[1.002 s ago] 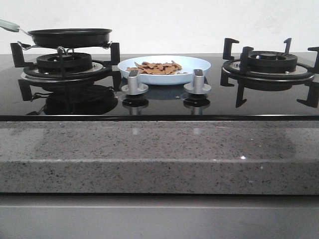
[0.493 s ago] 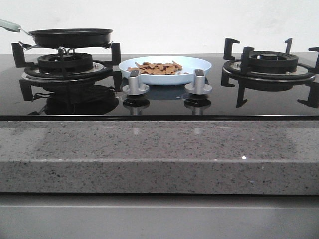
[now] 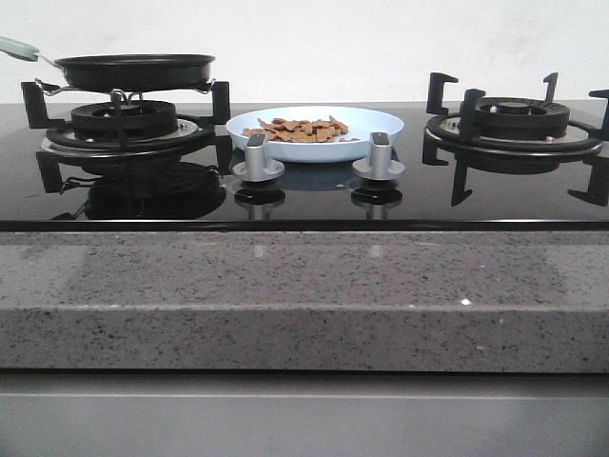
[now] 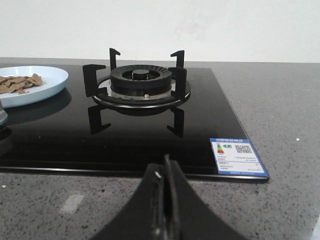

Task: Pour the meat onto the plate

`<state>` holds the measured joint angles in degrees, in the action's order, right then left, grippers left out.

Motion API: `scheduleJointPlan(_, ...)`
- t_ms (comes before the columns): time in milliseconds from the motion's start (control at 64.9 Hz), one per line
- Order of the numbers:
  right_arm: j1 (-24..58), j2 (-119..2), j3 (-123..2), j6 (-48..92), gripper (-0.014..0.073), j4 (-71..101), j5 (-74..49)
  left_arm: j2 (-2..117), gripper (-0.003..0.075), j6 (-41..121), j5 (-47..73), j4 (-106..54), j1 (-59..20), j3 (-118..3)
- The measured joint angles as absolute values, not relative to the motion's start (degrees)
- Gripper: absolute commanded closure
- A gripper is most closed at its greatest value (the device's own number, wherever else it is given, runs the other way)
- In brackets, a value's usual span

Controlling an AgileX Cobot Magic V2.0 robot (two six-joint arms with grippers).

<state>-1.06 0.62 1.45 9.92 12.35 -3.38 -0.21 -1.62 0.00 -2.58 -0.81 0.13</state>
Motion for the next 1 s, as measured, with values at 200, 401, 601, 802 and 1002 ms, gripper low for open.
scheduleJointPlan(200,-1.1,0.6,1.4,-0.7,0.0708,1.8,0.4,-0.2,0.0741,-1.6,0.0,-2.6,-0.8,0.1)
scheduleJointPlan(401,-1.1,0.6,1.4,-2.9,0.0708,0.0,0.8,-0.2,0.0741,-1.6,0.0,-2.6,-0.8,0.1)
scheduleJointPlan(601,-1.1,0.6,1.4,-2.9,0.0708,0.0,-0.5,-0.2,0.0741,-1.6,0.0,-2.6,-0.8,0.1)
scheduleJointPlan(802,-1.1,0.6,1.4,-2.9,0.0708,0.0,-0.5,-0.2,0.0741,-1.6,0.0,-2.6,-0.8,0.1)
scheduleJointPlan(1002,-1.1,0.6,1.4,-2.9,0.0708,0.0,-0.5,-0.2,0.0741,-1.6,0.0,-2.6,-0.8,0.1)
